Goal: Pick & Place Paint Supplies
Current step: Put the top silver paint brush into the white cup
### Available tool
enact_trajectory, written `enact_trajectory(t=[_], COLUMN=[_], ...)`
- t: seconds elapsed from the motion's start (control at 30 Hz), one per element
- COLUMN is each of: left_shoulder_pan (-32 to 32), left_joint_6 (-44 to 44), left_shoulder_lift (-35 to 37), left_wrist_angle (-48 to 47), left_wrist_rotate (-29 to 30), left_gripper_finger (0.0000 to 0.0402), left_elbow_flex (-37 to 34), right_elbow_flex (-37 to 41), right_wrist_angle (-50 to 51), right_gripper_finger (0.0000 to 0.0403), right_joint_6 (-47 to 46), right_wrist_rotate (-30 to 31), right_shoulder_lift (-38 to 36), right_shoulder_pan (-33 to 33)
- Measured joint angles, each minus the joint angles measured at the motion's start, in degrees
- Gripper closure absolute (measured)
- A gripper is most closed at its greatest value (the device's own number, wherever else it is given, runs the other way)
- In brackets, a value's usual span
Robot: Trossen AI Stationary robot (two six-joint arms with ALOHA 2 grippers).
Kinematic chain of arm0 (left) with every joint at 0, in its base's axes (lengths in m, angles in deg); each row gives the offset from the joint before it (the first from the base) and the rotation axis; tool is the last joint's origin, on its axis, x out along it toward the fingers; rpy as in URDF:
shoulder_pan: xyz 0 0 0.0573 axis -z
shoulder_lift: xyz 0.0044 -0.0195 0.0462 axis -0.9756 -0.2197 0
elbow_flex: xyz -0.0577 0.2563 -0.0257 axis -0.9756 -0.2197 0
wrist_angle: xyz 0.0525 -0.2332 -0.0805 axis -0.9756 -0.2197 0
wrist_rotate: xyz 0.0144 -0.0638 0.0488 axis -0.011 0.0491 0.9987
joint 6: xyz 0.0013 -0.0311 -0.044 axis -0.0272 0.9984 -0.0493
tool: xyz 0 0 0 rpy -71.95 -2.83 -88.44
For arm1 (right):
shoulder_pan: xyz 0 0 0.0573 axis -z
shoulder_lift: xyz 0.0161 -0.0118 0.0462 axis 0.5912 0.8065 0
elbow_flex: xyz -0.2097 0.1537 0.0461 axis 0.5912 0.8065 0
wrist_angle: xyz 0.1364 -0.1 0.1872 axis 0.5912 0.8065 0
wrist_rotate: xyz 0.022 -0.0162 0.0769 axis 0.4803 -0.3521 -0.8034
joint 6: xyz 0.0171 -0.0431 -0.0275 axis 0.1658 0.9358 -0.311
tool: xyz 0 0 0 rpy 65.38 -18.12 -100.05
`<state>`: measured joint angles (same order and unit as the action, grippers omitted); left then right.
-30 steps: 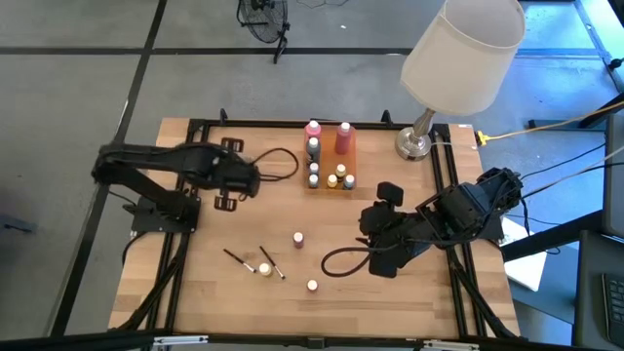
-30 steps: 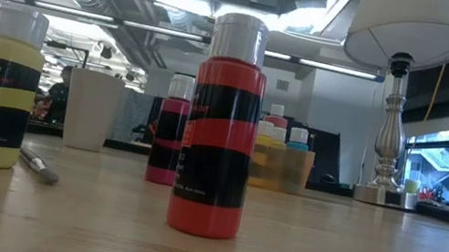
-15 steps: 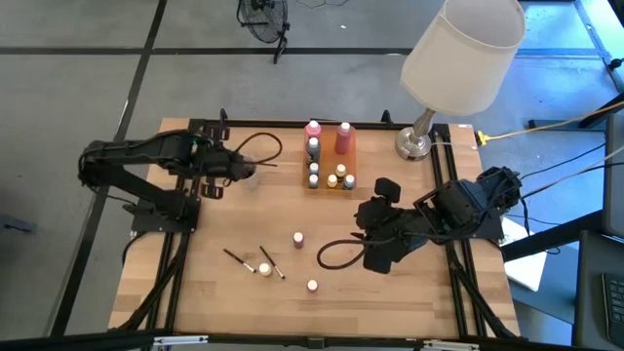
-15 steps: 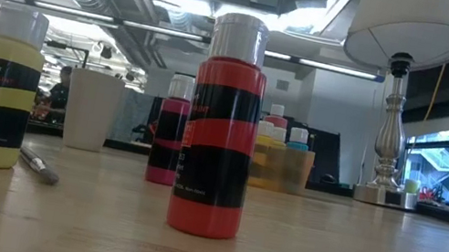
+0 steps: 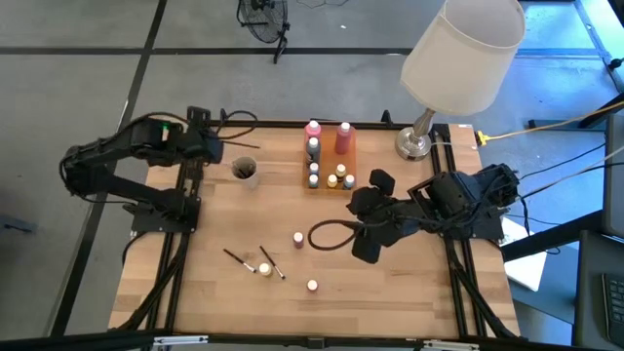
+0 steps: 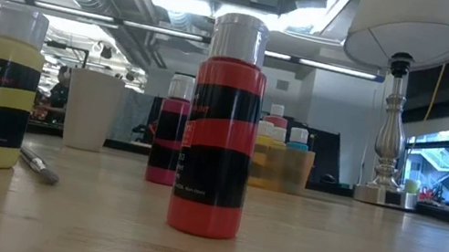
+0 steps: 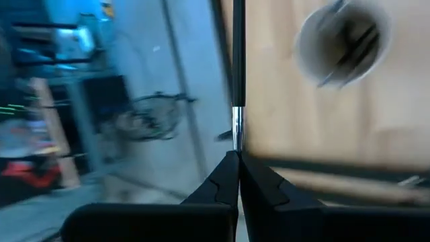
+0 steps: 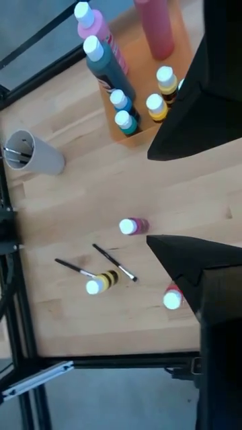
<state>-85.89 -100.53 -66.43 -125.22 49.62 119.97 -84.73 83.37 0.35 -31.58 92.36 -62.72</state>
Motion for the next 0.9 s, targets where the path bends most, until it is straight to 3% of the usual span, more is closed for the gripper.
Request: enact_trajectory(t=[0.27, 0.5, 0.9], left_shoulder_pan=[-0.63, 1.37, 15.19], left_joint_6=[-18.19, -25.77, -28.46], left_shoulder_lift=[0.80, 0.78, -1.02], left_wrist_angle=[-0.02, -0.06, -0.07], left_wrist_rotate=[14.23, 26.58, 30.98], left_gripper_finger=[0.0400, 0.0400, 0.0400], left_elbow_flex=[-3.51, -8.23, -16.49], right_elbow_flex=[0.00, 0.01, 0.02], right_wrist_angle=[-3.10, -4.06, -4.54], right_gripper_finger=[0.0206, 0.0206, 0.0206], right_joint_6=[-0.02, -0.02, 2.69], right_wrist_rotate=[-0.11, -0.13, -1.53], right_shoulder_lift=[0.00, 0.80, 2.25], right_shoulder_pan=[2.08, 2.59, 3.21])
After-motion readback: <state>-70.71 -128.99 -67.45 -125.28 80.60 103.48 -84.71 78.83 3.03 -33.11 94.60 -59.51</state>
